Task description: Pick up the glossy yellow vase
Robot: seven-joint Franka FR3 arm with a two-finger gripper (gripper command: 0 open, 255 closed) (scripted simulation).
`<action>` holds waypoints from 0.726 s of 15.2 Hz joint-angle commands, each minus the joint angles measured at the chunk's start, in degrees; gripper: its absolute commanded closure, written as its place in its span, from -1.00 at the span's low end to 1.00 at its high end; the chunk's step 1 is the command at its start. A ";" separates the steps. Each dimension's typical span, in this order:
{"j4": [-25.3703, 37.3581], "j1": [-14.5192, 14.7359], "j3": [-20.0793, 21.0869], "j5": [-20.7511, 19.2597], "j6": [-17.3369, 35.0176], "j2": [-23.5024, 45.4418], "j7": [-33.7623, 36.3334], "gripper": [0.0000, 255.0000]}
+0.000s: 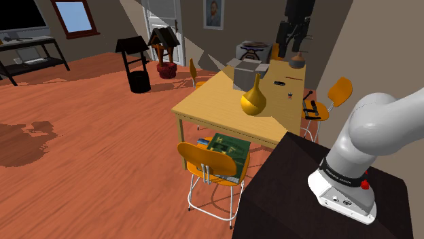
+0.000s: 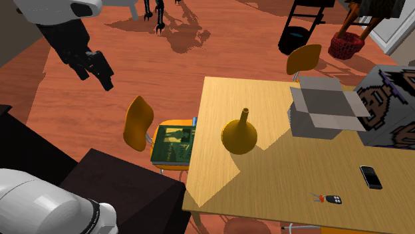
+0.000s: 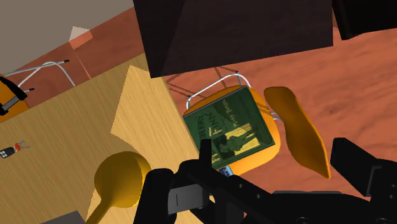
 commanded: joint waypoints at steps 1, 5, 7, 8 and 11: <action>0.00 0.00 0.00 0.00 0.00 0.00 0.00 -1.00; -0.52 -0.90 -4.18 -2.54 4.76 4.32 -4.66 -1.00; -0.35 -1.32 -6.23 -3.58 7.14 6.89 -6.95 -1.00; -0.15 -1.49 -7.26 -4.03 8.32 8.27 -8.09 -1.00; 0.89 -1.98 -10.26 -5.06 11.80 12.78 -11.53 -1.00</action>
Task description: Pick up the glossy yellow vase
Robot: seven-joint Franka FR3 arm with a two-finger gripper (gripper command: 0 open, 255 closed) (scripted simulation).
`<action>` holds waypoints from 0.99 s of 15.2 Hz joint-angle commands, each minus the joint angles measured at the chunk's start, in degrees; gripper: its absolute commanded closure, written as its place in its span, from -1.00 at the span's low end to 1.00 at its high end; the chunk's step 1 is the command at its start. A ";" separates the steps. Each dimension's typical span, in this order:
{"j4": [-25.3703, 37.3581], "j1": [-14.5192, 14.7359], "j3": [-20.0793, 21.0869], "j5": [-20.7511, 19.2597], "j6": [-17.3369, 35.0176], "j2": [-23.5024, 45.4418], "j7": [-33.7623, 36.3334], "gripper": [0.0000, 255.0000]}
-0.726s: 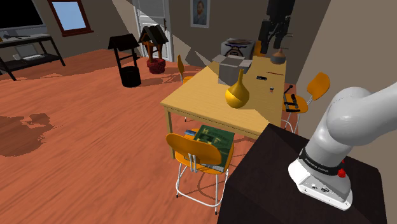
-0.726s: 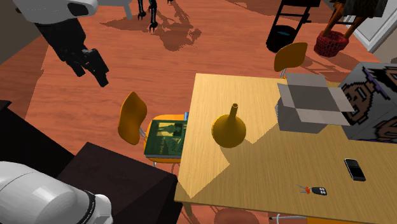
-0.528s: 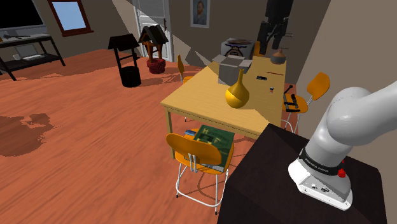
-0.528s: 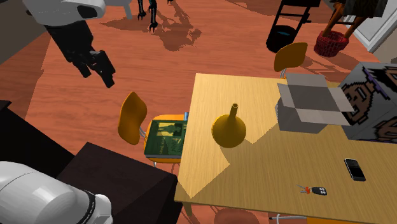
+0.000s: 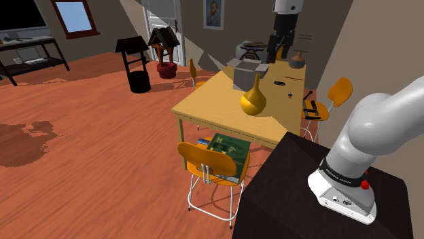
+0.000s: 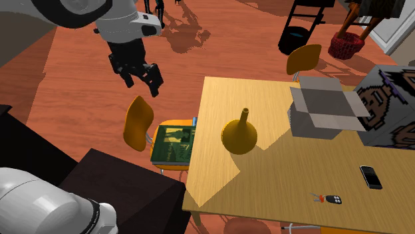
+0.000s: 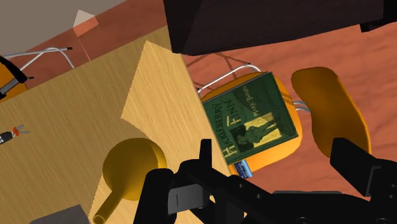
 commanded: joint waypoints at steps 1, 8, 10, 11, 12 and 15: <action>0.61 -0.44 -2.26 -0.77 2.41 2.92 -2.71 -1.00; 6.13 -1.07 -8.85 -0.34 9.52 15.71 -11.19 -1.00; 8.37 -1.28 -10.54 0.55 11.21 19.81 -13.81 -1.00; 9.60 -1.41 -11.33 1.12 11.97 21.93 -15.16 -1.00; 10.91 -1.58 -12.08 1.79 12.68 24.10 -16.53 -1.00; 15.31 -2.34 -14.00 4.31 14.41 30.85 -20.75 -1.00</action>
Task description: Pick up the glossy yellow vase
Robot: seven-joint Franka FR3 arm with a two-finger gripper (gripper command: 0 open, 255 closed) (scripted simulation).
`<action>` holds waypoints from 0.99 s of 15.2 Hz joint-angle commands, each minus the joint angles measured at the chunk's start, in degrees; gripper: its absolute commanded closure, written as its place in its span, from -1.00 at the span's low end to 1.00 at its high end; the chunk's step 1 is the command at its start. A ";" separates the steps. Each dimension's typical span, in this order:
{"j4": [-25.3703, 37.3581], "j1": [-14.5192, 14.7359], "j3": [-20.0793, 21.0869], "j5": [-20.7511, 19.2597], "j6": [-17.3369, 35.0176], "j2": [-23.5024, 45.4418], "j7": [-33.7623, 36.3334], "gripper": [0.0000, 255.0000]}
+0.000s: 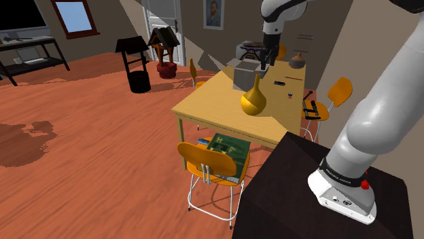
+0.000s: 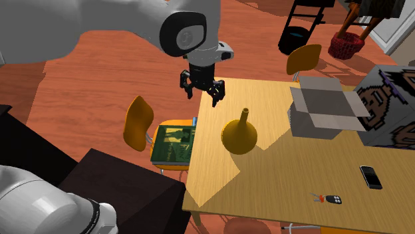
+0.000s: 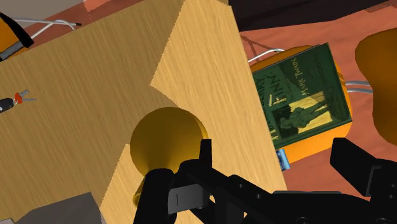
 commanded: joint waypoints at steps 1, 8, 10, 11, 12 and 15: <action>3.21 -0.57 -1.08 1.92 1.06 4.75 -2.83 -1.00; 17.23 -5.34 -2.24 9.54 1.73 21.67 -11.96 -1.00; 22.21 -7.30 -1.92 11.56 1.13 26.64 -14.03 -1.00; 24.91 -8.34 -1.70 12.51 0.69 29.16 -14.95 -1.00; 27.75 -9.45 -1.41 13.39 0.16 31.70 -15.77 -1.00; 37.44 -13.03 -0.34 15.71 -2.08 39.65 -17.74 -1.00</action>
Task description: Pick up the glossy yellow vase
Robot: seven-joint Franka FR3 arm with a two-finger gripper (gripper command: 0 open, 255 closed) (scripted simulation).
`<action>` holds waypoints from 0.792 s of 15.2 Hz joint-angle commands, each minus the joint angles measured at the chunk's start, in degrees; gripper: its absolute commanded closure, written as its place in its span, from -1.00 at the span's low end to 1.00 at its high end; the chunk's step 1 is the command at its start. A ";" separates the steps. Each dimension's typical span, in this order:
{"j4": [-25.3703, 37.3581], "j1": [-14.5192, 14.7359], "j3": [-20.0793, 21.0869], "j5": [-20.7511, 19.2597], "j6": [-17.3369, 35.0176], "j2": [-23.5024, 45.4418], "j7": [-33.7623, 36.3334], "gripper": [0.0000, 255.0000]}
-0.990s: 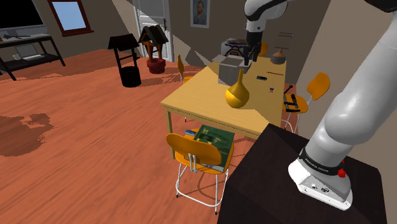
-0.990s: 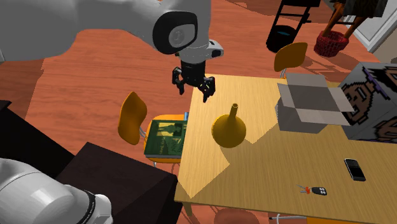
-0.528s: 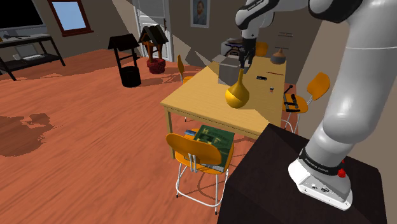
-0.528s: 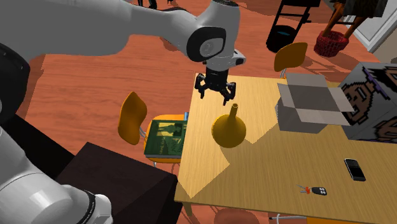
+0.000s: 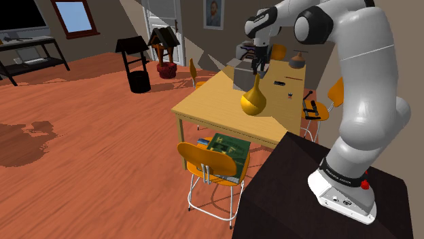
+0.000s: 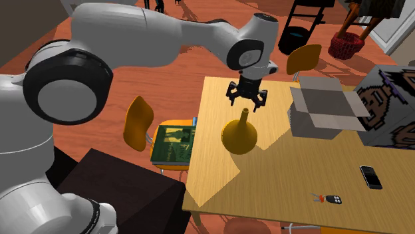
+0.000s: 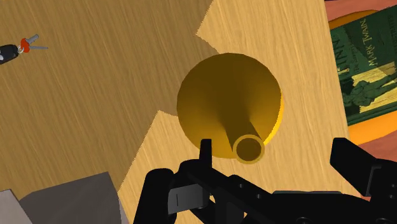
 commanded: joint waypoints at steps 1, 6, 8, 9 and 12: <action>4.43 -1.72 0.49 1.02 -0.98 3.61 -0.95 -1.00; 2.31 -1.69 0.84 1.48 2.18 4.74 -1.16 -1.00; 1.39 -1.71 1.04 1.77 3.74 5.43 -1.29 -1.00; 1.37 -1.71 1.03 1.76 3.75 5.41 -1.29 -1.00; 1.55 -1.79 1.04 1.79 3.68 5.53 -1.33 1.00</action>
